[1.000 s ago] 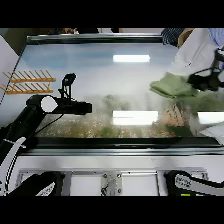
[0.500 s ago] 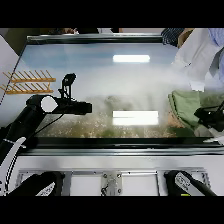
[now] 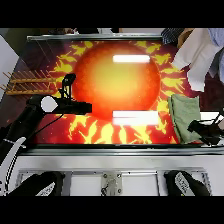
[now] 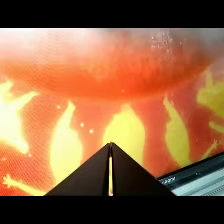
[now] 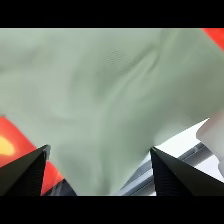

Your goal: Fold the clothes and pants, and hang the long-sleeved shirts on hangers.

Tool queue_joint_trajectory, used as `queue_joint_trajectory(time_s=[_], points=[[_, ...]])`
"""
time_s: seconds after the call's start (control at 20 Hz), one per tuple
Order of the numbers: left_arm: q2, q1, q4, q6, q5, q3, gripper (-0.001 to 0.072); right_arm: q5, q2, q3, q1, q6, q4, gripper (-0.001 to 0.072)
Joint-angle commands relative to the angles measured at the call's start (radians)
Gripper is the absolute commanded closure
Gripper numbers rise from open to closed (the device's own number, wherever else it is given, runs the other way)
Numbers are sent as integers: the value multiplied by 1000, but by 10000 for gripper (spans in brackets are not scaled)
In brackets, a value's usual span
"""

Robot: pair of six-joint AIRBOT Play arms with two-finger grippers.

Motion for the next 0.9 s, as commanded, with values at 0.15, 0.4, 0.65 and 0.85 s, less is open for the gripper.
queue_joint_trajectory(time_s=[0.15,0.4,0.65,0.85], points=[[0,0,0,1,0,0,697,46,281,79,30,-182,154,33],[0,0,2,2,0,0,697,46,353,78,203,-312,424,34],[0,0,1,1,-14,0,697,45,316,77,424,-341,457,545],[0,0,1,1,-14,0,697,46,285,77,504,-340,457,696]])
